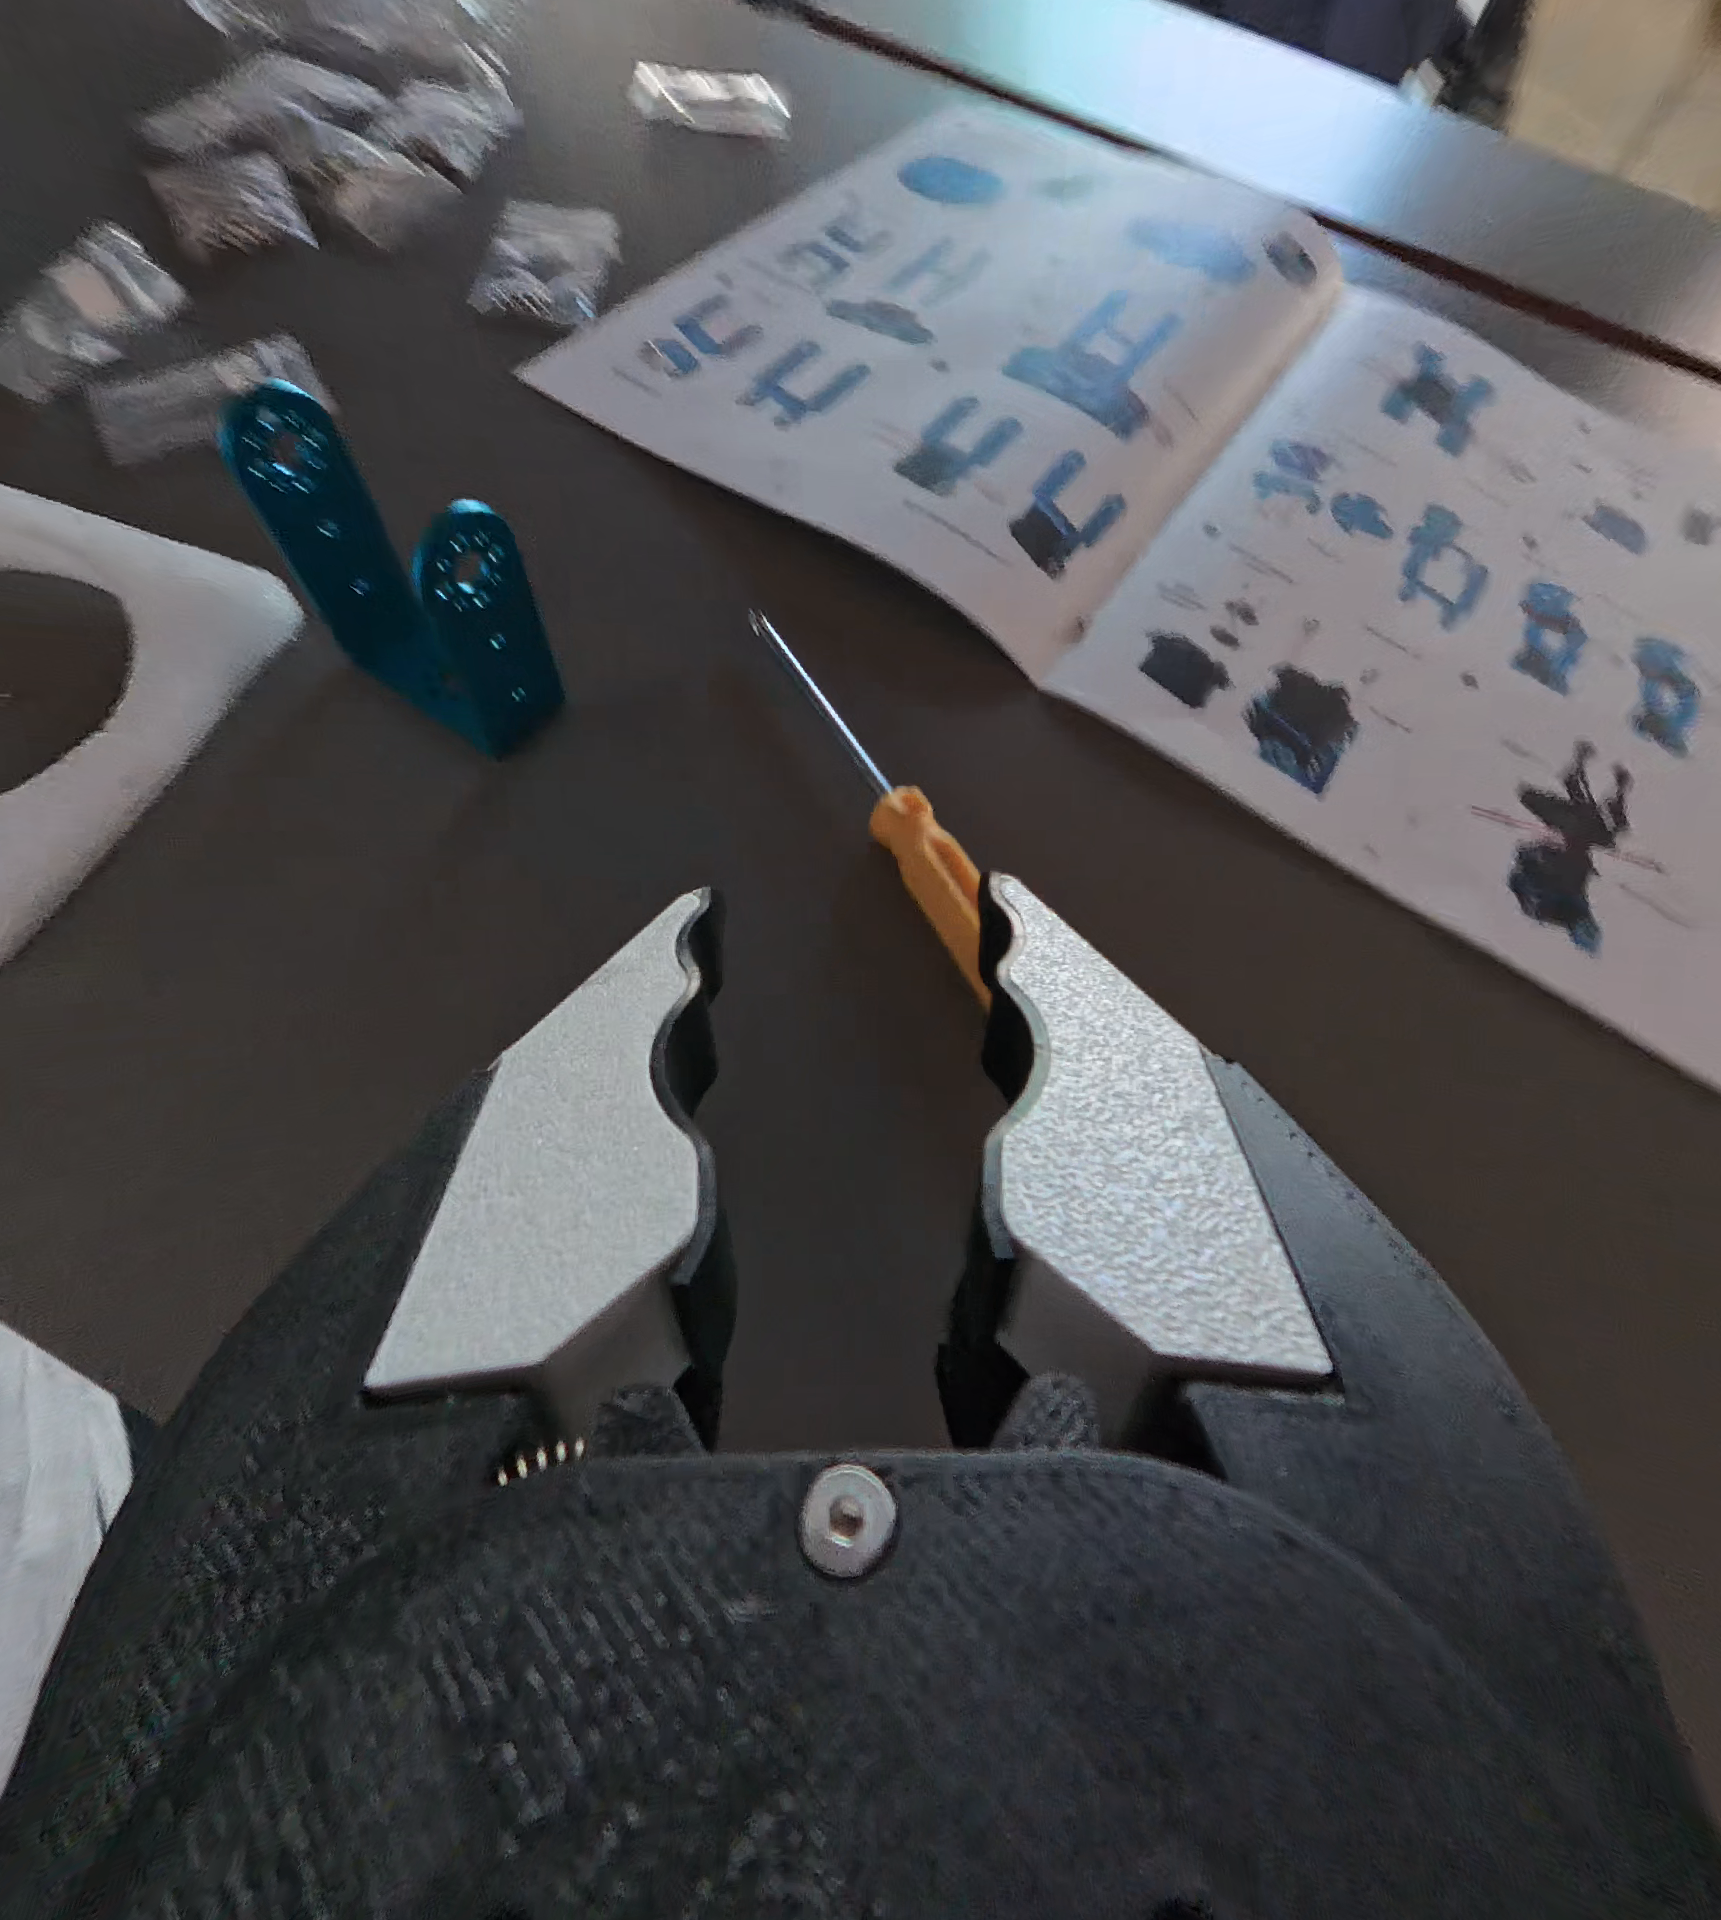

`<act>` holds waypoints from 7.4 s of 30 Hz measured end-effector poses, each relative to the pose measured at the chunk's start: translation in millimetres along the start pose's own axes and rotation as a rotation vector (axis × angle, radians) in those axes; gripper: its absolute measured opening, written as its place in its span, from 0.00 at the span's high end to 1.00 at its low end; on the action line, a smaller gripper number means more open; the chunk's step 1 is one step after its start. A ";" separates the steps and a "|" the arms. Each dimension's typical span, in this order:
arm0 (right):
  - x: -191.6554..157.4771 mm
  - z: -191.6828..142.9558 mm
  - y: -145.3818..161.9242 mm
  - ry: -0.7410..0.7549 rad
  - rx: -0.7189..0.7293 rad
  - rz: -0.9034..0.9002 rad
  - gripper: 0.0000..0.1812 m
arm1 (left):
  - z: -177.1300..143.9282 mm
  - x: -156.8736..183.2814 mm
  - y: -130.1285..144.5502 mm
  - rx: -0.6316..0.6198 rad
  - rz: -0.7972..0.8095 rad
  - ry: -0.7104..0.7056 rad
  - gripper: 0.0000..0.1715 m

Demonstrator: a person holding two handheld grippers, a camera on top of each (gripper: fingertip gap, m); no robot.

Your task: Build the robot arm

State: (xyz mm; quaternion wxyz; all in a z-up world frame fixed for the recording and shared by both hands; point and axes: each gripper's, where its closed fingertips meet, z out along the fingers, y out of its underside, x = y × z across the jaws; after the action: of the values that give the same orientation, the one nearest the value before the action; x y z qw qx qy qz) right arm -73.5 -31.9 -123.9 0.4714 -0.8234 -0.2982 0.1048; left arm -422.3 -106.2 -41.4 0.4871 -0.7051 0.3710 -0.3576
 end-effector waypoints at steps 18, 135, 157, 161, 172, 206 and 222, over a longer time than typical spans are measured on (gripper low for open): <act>25.8 35.0 26.6 -0.456 -0.096 -0.161 0.91 | 70.5 42.9 -23.7 -0.041 -0.045 -0.150 0.87; -17.3 21.3 -4.7 -0.621 0.116 -0.208 0.86 | 263.9 33.6 53.7 -0.717 -0.455 0.438 0.87; 29.7 -9.4 -6.0 -0.503 0.268 -0.102 0.82 | 241.2 7.3 53.9 -0.837 -0.469 0.137 0.80; 48.6 -35.7 -32.3 -0.331 0.553 -0.140 0.83 | 233.2 -21.0 18.5 -0.590 -0.384 0.024 0.89; 74.8 -39.9 -39.0 -0.163 0.604 -0.145 0.86 | 259.0 -131.1 25.2 -0.860 0.197 -0.155 0.95; 79.2 -27.7 -30.4 -0.154 0.531 -0.146 0.86 | 270.7 -129.6 42.9 -1.014 0.335 0.089 0.96; 80.3 -28.6 -31.0 -0.146 0.536 -0.150 0.87 | 252.4 -110.8 13.1 -0.856 0.257 0.057 0.99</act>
State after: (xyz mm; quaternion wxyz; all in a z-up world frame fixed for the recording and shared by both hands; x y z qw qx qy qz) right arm -8.5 6.7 -73.9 0.6558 -0.6355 -0.3531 0.2035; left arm -258.1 93.4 -137.7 0.1814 -0.7813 0.5834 -0.1276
